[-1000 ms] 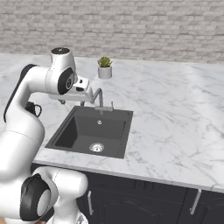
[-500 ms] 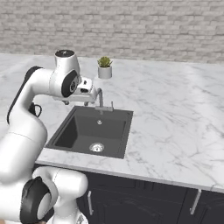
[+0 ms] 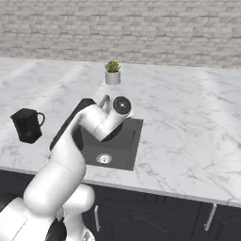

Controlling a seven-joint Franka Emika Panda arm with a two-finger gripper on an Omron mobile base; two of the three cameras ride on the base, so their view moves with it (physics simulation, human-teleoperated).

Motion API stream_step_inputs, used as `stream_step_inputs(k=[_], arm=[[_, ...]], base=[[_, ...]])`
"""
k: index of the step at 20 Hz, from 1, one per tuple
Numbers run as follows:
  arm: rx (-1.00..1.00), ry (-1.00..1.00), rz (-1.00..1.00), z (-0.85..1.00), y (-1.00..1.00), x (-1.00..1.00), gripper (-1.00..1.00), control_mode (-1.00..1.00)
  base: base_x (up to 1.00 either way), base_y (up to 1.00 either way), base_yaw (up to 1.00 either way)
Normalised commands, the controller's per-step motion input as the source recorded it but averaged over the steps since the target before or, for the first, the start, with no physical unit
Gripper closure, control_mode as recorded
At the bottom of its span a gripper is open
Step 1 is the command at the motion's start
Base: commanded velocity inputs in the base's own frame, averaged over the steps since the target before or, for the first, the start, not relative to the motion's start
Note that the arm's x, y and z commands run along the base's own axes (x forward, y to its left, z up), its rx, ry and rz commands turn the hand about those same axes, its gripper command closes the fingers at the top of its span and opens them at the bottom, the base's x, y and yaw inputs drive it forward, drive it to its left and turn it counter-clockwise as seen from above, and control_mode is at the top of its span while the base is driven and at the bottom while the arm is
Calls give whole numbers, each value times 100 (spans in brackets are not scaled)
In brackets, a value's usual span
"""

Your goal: Turn on the sink faucet and place the jug under the water for a few seconds to fill it up.

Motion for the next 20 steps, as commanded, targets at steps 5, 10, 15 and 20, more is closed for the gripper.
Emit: stream_step_inputs(k=[5, 10, 15, 20], arm=[[7, -41, 36, -23, -16, 79, -100, -100], [6, -14, 24, -9, -5, 77, -100, -100], [2, -1, 15, -6, -3, 59, -100, -100], [0, 2, 0, -11, 0, 54, -100, -100]], base=[[0, 0, 0], [0, 0, 0], [0, 0, 0], [0, 0, 0]])
